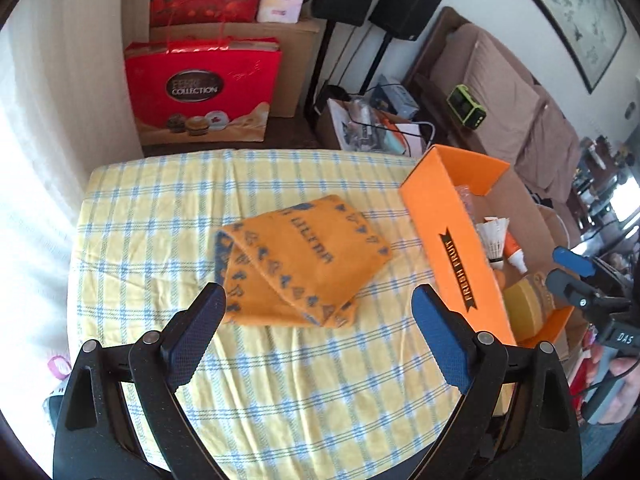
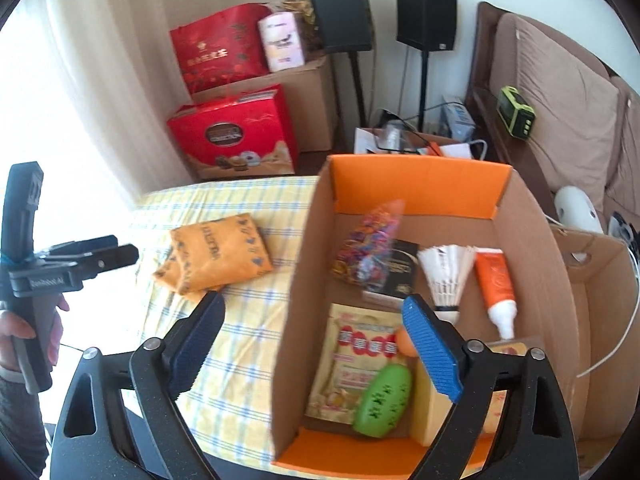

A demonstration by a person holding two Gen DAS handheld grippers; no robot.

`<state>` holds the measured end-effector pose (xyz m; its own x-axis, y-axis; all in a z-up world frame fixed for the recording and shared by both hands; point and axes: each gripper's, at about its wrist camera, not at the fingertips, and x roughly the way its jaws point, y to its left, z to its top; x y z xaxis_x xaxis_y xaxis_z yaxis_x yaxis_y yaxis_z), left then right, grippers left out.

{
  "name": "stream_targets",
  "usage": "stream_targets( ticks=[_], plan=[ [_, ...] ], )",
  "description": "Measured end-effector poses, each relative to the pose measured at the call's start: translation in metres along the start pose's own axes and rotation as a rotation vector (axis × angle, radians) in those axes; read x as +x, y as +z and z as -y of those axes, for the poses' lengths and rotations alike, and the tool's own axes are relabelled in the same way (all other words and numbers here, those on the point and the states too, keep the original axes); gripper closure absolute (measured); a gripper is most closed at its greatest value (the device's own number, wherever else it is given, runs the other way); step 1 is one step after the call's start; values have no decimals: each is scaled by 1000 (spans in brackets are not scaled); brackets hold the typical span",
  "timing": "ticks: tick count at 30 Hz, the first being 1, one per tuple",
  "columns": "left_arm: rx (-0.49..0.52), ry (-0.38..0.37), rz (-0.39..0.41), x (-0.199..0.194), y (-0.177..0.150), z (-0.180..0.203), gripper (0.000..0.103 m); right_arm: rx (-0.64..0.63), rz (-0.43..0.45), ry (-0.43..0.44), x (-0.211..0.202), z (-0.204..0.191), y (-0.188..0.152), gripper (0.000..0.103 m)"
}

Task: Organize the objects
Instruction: 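Move both tools out of the box toward the folded orange towel, then close the right gripper on the edge of the orange towel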

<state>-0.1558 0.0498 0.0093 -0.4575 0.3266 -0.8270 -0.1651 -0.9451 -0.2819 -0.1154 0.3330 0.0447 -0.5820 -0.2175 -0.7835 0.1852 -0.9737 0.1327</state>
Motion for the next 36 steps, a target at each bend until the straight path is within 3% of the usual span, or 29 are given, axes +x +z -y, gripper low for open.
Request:
stream_targets(
  ticks=[8,15,25,36],
  plan=[
    [-97,28,-12,0,-18,-57,10,-77,-23,55,23,-52,10,22],
    [-140,36,-15,4,-30,-81,10,-93,-91,112,61,-88,13,32],
    [-167,53,-5,6,-34,-101,9,-93,-151,94,107,-114,11,32],
    [-148,86,1,7,-35,-105,9,-89,-167,73,132,-127,10,32]
  ],
)
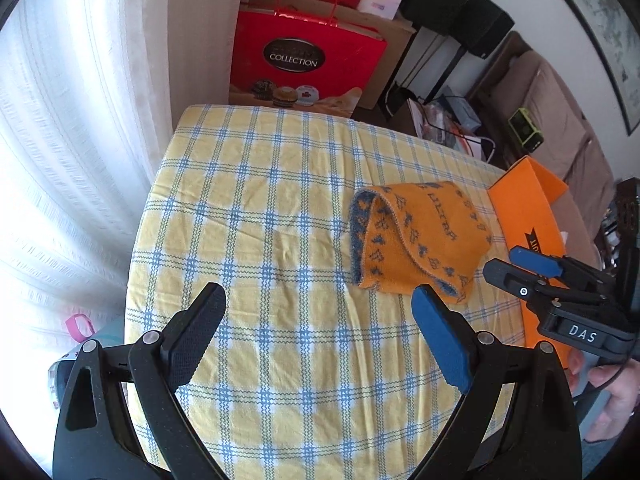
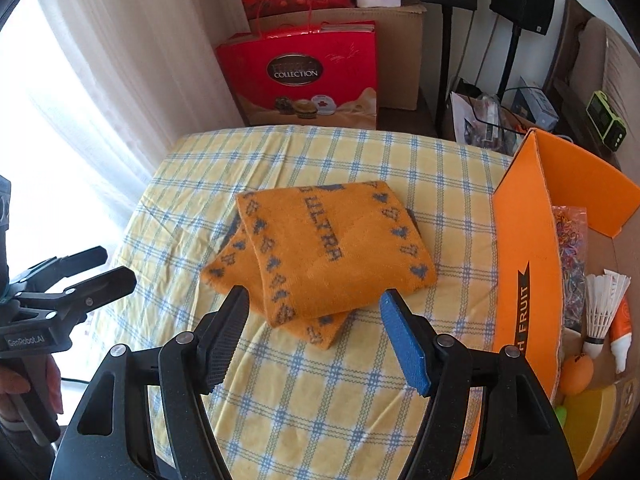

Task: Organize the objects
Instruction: 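Close the right gripper on the edge of the orange towel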

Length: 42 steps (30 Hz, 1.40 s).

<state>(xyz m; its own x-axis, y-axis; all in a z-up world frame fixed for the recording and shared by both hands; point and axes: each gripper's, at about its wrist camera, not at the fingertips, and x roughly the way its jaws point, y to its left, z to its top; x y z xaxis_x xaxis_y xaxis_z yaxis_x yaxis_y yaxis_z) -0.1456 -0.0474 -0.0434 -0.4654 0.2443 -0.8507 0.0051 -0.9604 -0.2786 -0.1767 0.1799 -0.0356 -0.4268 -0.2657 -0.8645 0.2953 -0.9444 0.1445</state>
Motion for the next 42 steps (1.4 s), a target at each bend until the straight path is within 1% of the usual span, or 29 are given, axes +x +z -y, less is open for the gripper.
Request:
stream_targets(
  ticks=[3,5,9,13,17,19,20,26,27,30,31,33,35,37,40,42],
  plan=[
    [-5,-7,-5,2,-1,-2,9,32,-10,2,9,5,0,32],
    [-7,-11,-9,5,-2,-3,9,79,-22,6,17,14,-1,32],
    [-1,-13,-19,10,-4,-2,9,125,-65,5,35,23,-5,32],
    [9,-11,-26,13,-6,-1,9,202,-82,79,44,29,-9,32],
    [9,-19,-32,16,-8,-2,9,291,-62,135,43,38,-11,32],
    [10,-22,-34,17,-8,-2,9,332,-57,140,45,44,-12,37],
    [9,-25,-35,17,-9,-2,9,350,-47,136,45,47,-11,42],
    [7,-36,-44,21,-11,-2,9,475,20,164,44,61,-10,48],
    [7,-37,-45,21,-12,-1,9,499,34,164,44,63,-11,53],
    [10,-39,-47,22,-14,0,9,522,79,143,43,63,-11,64],
    [11,-39,-48,22,-14,0,9,518,99,127,40,63,-11,66],
    [12,-41,-49,22,-14,0,9,501,131,92,36,59,-9,73],
    [11,-43,-50,23,-15,1,9,483,155,70,34,57,-6,77],
    [11,-45,-51,23,-15,1,9,473,172,81,30,55,-5,77],
    [13,-49,-58,25,-16,4,9,460,141,115,38,49,1,77],
    [16,-51,-60,25,-18,5,9,485,126,151,45,49,2,77]
  ],
)
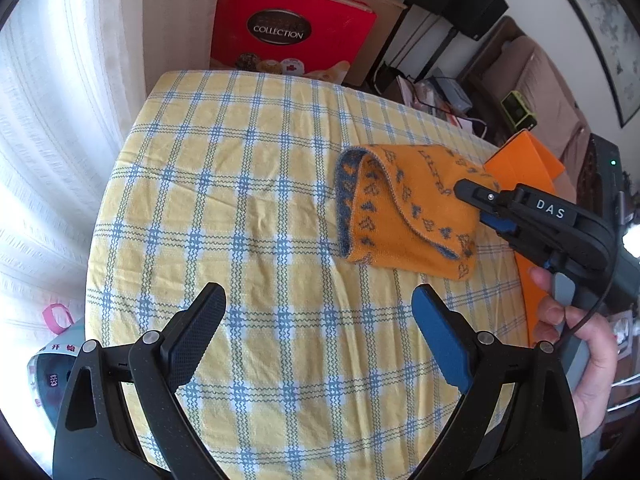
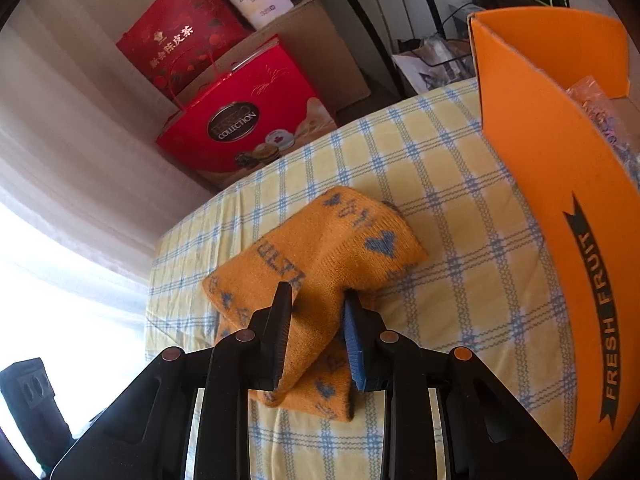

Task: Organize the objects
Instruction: 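Close the right gripper on the edge of the orange towel, then lift the towel with the right gripper while the left closes on its other edge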

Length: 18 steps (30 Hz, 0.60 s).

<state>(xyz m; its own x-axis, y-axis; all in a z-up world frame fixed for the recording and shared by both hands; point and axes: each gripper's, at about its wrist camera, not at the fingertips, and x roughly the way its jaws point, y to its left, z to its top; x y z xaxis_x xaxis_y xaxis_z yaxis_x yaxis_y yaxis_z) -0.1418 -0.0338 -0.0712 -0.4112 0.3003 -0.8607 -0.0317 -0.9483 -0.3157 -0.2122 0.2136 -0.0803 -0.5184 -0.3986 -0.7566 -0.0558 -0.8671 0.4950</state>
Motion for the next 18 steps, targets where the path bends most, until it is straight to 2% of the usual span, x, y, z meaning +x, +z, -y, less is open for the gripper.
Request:
stream_targets(
  ticks=[2,3,4,7,11,18],
  plan=[
    [3,0,-1,-1,-1,1,9,15,-23,14,6,2,1,79],
    [4,1,-2,-1,-2,1,9,21,-28,18,8,4,1,87],
    [4,1,-2,-1,-2,1,9,14,-32,22,8,3,2,88],
    [-2,0,-1,-3,-3,-1,9,-73,-5,-10,-3,-10,4,91],
    [-25,-13,2,-7,-2,-7,9,-186,34,-24,-32,-29,11,93],
    [-47,-73,21,-25,2,-6,9,-307,91,5,-102,-45,18,93]
  ],
)
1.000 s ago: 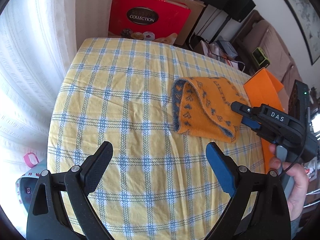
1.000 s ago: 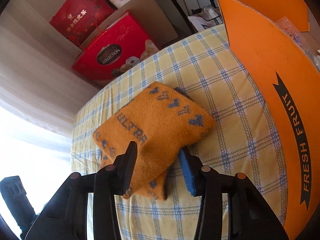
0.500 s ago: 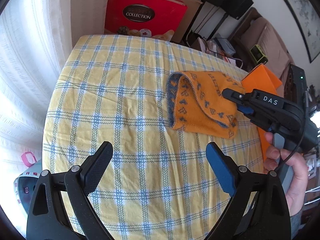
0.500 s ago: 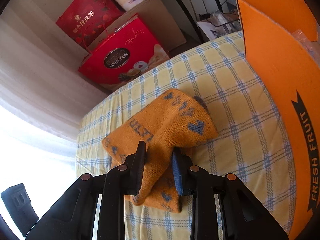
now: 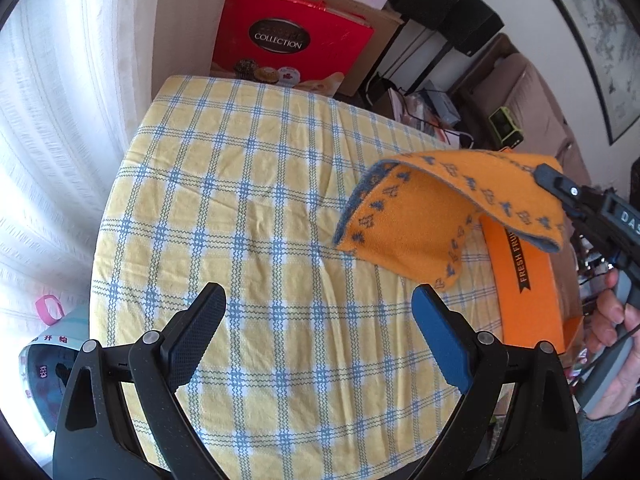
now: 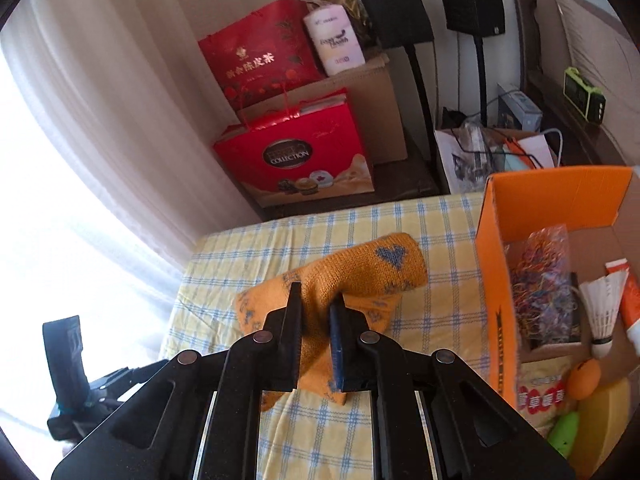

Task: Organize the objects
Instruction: 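Lift the towel with the right gripper while the left closes on its other edge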

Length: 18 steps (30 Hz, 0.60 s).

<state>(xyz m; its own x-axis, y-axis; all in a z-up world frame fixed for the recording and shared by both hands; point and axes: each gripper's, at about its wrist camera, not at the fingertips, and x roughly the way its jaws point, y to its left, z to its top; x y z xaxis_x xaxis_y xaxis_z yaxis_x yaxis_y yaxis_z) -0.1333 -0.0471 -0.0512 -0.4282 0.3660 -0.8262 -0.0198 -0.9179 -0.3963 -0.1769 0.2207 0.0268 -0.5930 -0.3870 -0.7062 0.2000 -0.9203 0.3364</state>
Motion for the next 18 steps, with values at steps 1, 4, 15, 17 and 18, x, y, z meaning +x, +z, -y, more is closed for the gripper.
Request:
stream_targets(
  ticks=[1,4,15,17,18],
  plan=[
    [-2,-11,7,-4,1,1,9,-25,8,-2,-12,-2,-1,93],
    [-8,-43,27,-16,5,4,9,-84,17,6,-47,-3,-9,93],
    [74,-98,-57,1,-3,47,9,-215,-88,-29,-108,16,-64,93],
    [81,-128,-91,9,-10,58,9,-228,-107,-62,-112,24,-74,93],
    [84,-141,-108,14,-13,63,9,-230,-113,-79,-115,29,-78,93]
  ],
)
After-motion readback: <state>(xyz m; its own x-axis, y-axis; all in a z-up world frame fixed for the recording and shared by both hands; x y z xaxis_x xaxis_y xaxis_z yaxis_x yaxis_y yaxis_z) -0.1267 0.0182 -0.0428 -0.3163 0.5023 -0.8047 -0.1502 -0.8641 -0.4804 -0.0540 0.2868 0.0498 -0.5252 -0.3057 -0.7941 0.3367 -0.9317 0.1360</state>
